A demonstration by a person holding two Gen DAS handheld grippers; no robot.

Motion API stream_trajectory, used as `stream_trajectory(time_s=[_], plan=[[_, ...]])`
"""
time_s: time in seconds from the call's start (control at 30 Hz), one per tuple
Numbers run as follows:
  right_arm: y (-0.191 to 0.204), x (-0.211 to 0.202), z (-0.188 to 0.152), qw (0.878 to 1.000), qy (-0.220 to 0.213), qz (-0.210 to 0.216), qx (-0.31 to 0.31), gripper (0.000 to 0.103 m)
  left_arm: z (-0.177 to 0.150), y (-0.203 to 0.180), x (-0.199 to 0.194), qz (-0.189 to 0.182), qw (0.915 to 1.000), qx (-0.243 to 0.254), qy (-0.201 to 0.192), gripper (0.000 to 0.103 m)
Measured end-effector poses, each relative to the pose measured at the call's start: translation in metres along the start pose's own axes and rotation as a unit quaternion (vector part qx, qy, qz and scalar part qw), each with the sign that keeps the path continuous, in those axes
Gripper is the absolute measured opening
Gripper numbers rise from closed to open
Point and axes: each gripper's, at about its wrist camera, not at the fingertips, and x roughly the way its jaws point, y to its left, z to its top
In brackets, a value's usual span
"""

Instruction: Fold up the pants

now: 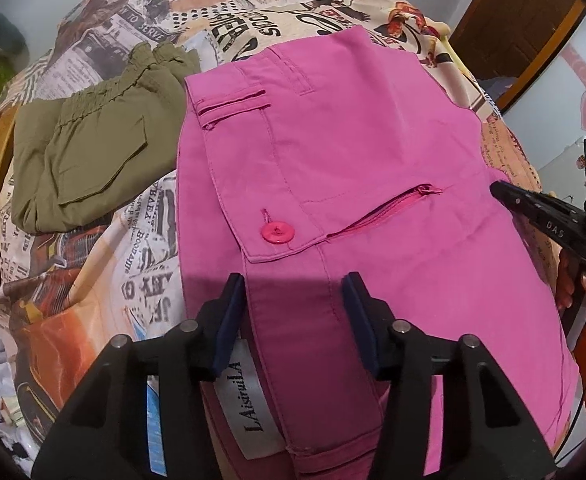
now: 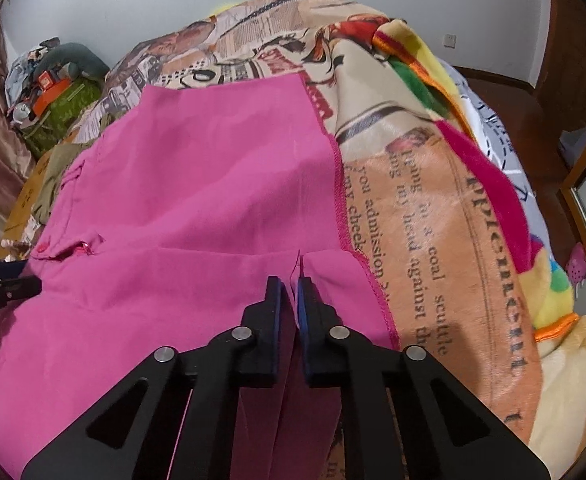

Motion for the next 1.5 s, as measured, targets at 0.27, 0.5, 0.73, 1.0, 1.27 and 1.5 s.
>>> stream_trajectory(time_s=[0.27, 0.5, 0.73, 1.0, 1.27, 1.5], plan=[[-0.002, 0.016, -0.001, 0.999, 0.033, -0.002, 0.0, 0.005, -0.01, 0.008, -0.001, 0.013, 0.9997, -0.009, -0.018, 0.053], [0.003, 0.016, 0.001, 0.999, 0.04, -0.018, 0.002, 0.005, -0.013, 0.007, -0.002, 0.024, 0.9993, -0.014, -0.024, 0.054], [0.001, -0.007, 0.003, 0.999, 0.033, -0.035, -0.006, 0.008, -0.009, -0.005, -0.015, 0.078, 0.9965, 0.014, -0.028, 0.055], [-0.009, -0.044, 0.009, 0.999, -0.019, -0.03, 0.005, 0.044, 0.011, -0.011, -0.031, 0.087, 0.9937, 0.037, -0.06, 0.07], [-0.021, -0.045, 0.009, 0.998, -0.03, -0.046, 0.015, 0.052, 0.043, 0.006, -0.014, 0.084, 0.9955, 0.01, -0.043, 0.078], [-0.033, -0.023, 0.004, 0.999, -0.004, -0.042, 0.024, 0.052, 0.056, 0.025, 0.015, 0.038, 0.9986, -0.037, 0.001, 0.077]])
